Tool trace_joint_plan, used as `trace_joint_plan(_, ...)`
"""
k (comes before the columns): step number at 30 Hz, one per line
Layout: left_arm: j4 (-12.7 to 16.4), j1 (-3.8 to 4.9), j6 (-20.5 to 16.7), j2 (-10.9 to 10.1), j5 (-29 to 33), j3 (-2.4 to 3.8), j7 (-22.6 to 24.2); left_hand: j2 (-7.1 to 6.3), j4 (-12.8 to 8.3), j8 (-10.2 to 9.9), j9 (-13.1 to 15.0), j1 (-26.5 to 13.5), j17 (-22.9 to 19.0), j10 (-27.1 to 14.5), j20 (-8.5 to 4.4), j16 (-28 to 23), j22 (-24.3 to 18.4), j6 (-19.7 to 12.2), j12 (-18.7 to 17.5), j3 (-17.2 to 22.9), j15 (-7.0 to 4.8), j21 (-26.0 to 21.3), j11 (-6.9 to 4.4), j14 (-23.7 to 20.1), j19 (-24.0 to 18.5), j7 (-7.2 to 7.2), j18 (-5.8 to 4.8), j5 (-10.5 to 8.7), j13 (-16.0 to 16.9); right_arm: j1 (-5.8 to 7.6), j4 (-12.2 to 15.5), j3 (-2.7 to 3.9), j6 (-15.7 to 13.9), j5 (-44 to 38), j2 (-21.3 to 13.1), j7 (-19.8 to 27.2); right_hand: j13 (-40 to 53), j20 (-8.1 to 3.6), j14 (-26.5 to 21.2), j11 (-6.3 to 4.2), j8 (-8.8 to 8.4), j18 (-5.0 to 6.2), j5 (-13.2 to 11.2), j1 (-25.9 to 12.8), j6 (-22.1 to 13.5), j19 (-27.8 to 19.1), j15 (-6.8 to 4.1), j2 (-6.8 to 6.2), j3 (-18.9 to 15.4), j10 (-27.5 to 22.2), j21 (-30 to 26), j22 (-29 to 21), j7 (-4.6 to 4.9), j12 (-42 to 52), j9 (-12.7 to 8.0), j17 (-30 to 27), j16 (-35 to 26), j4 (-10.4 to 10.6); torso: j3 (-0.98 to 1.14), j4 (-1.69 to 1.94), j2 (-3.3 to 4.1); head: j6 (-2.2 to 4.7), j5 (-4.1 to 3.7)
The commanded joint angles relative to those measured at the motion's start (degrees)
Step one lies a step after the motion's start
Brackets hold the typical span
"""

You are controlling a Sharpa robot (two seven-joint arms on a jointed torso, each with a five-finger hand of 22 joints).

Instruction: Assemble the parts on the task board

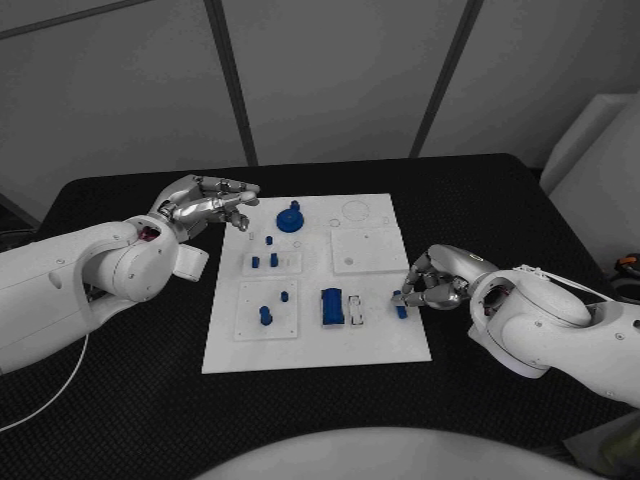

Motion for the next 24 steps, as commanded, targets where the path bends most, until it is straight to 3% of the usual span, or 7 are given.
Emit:
trace_joint_plan(1, 0.1, 0.06, 0.5, 0.04, 0.27, 0.04, 0.29, 0.09, 0.06, -0.18, -0.08, -0.18, -0.09, -0.44, 0.28, -0.31, -0.1, -0.29, 0.21, 0.08, 0.3, -0.19, 0.04, -0.08, 0.25, 0.22, -0.96, 0.12, -0.08, -0.01, -0.11, 0.01, 2.63, -1.86, 0.19, -2.13, -1.45, -0.02, 4.65, 0.26, -0.13, 0.8, 0.28, -0.57, 0.42, -0.26, 0.48, -0.02, -0.38, -0.16, -0.26, -0.03, 0.01, -0.31, 0.13, 9.56, -0.25, -0.05, -0.01, 0.05, -0.1, -0.12, 0.06)
trace_joint_plan(12, 0.04, 0.02, 0.54, -0.01, 0.27, 0.04, 0.23, 0.09, 0.06, -0.18, -0.08, -0.18, -0.09, -0.44, 0.28, -0.31, -0.1, -0.29, 0.21, 0.08, 0.3, -0.19, 0.04, -0.08, 0.25, 0.22, -0.96, 0.12, -0.08, -0.13, -0.09, 0.0, 5.19, -3.76, 0.61, -3.41, -1.37, -0.1, 4.65, 0.04, 0.23, 0.8, 0.27, -0.39, 1.0, -0.22, 0.33, -0.14, -0.23, -0.16, -0.25, 0.03, -0.26, -0.32, 0.45, 9.57, -0.26, -0.24, -0.03, 0.03, -0.07, -0.23, 0.14)
trace_joint_plan(24, 0.1, -0.01, 0.63, -0.18, 0.27, 0.04, 0.15, 0.09, 0.06, -0.18, -0.08, -0.18, -0.09, -0.44, 0.28, -0.31, -0.1, -0.29, 0.21, 0.08, 0.3, -0.19, 0.04, -0.08, 0.25, 0.22, -0.96, 0.12, -0.08, -0.61, -0.49, -0.02, 7.49, -7.56, 1.71, -4.7, -1.26, -0.38, 4.66, -0.25, 0.5, 0.77, -0.28, 3.51, 1.02, -0.15, 0.04, -0.03, 0.94, -0.23, -0.31, 0.12, -0.53, -0.51, 1.09, 9.61, -0.28, -1.42, -0.02, 0.06, -0.03, -0.5, 0.17)
